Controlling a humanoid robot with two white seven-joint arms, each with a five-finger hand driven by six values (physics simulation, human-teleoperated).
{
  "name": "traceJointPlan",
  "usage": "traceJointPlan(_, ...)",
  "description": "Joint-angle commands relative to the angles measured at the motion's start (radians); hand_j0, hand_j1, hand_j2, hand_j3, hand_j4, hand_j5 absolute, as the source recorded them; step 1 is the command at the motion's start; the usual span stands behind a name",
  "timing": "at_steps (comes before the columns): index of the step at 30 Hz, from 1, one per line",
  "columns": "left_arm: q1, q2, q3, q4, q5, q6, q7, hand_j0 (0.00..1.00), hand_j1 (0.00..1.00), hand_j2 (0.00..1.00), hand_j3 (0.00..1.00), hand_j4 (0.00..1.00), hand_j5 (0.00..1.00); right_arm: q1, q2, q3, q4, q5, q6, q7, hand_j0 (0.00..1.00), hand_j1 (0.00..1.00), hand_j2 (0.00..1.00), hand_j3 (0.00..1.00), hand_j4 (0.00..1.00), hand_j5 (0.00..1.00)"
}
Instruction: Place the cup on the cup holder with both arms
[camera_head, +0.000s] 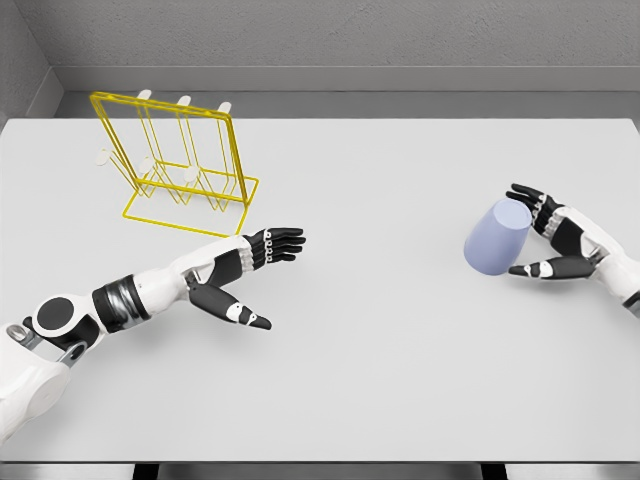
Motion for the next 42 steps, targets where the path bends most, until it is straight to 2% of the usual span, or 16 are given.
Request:
traceJointPlan(1, 0.0, 0.001, 0.001, -0.001, 0.006, -0.001, 0.0, 1.0, 1.0, 1.0, 1.0, 1.0, 1.0, 0.0, 0.005, 0.001, -0.001, -0.005, 0.001, 0.0, 1.0, 1.0, 1.0, 1.0, 1.0, 1.0)
traceJointPlan(33, 0.003, 0.004, 0.001, -0.001, 0.006, -0.015, 0.0, 1.0, 1.0, 1.0, 1.0, 1.0, 1.0, -0.011, 0.048, 0.007, -0.001, 0.011, 0.001, 0.0, 1.0, 1.0, 1.0, 1.0, 1.0, 1.0)
traceJointPlan(42, 0.006, 0.007, 0.001, -0.001, 0.006, -0.015, 0.0, 1.0, 1.0, 1.0, 1.0, 1.0, 1.0, -0.017, 0.06, 0.005, 0.0, 0.013, 0.001, 0.0, 0.9, 0.9, 0.9, 0.9, 0.9, 0.9)
